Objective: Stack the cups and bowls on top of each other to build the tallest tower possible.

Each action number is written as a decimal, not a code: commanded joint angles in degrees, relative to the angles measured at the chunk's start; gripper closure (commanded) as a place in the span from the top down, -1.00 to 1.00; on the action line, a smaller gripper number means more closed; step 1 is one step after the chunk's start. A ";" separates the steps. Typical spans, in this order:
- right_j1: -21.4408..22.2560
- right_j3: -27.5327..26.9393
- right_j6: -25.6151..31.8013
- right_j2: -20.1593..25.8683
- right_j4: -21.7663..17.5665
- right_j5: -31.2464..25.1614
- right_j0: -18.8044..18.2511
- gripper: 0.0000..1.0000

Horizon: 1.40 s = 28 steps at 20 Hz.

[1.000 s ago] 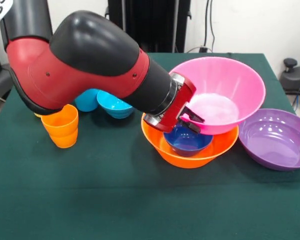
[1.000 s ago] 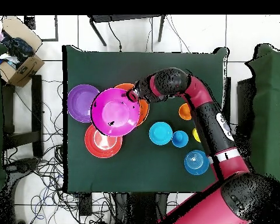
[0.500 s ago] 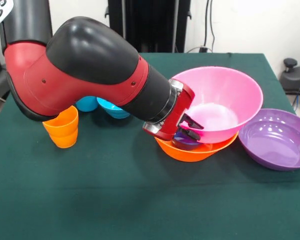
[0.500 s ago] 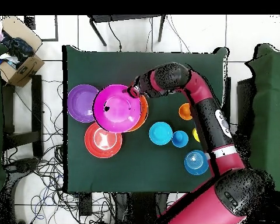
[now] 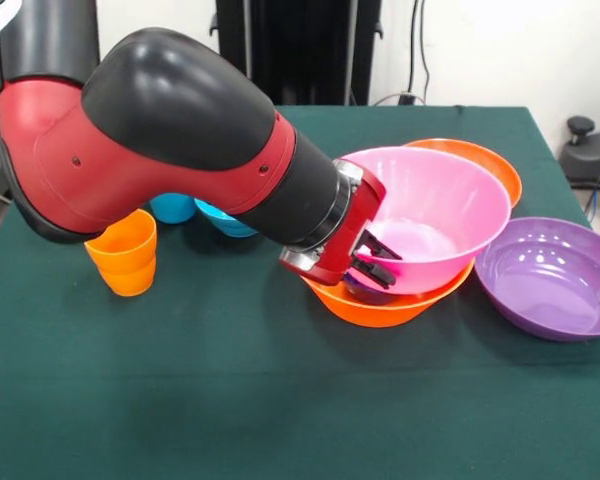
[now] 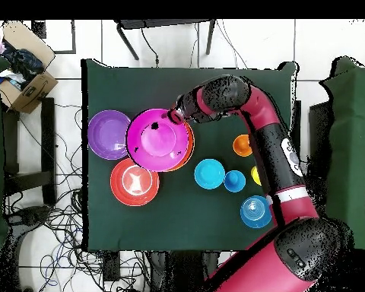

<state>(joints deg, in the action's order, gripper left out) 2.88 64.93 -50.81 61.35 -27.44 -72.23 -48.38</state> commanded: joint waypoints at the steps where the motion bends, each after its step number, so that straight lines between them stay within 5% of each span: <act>1: 2.28 -5.62 17.63 -4.02 -3.55 -6.07 2.92 -1.00; 10: 3.97 -4.37 14.87 -7.55 -7.49 -4.29 3.55 -1.00; 28: 4.40 -2.42 11.61 -11.34 -7.86 -4.44 4.15 -1.00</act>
<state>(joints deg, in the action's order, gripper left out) 7.94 64.52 -50.81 56.04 -31.41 -72.34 -46.69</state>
